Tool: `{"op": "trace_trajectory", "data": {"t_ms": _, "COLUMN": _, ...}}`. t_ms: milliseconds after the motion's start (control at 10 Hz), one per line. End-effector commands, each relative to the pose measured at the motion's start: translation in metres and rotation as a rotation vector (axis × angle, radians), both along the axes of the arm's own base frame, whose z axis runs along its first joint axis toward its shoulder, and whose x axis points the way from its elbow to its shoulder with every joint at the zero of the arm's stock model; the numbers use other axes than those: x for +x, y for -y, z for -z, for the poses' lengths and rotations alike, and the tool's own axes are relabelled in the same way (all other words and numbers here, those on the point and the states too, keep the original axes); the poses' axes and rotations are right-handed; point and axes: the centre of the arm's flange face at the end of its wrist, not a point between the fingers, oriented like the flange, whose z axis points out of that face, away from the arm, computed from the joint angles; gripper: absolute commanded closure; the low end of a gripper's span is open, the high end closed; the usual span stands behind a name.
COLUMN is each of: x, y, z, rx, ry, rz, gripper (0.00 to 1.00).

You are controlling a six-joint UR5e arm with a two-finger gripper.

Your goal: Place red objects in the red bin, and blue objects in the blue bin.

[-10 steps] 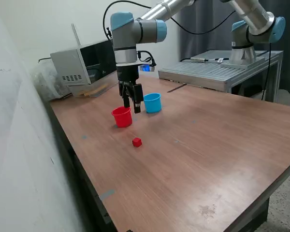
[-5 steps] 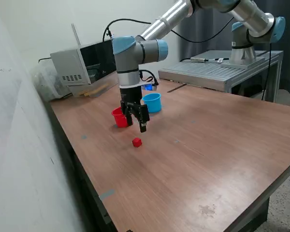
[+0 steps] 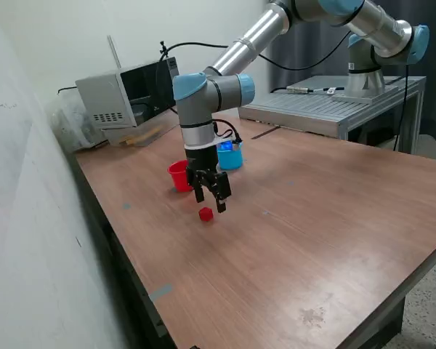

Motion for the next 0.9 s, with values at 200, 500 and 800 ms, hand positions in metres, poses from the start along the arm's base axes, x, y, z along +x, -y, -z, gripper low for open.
{"op": "trace_trajectory", "data": {"t_ms": 200, "x": -0.004, "y": 0.000, "z": 0.002, "rx": 0.004, "ry": -0.017, "rz": -0.019, "gripper": 0.00}}
{"op": "trace_trajectory", "data": {"t_ms": 500, "x": -0.007, "y": 0.000, "z": 0.013, "rx": 0.007, "ry": -0.012, "rz": -0.027, "gripper": 0.00}}
{"op": "trace_trajectory", "data": {"t_ms": 800, "x": -0.010, "y": -0.001, "z": 0.011, "rx": 0.015, "ry": -0.032, "rz": -0.029, "gripper": 1.00}}
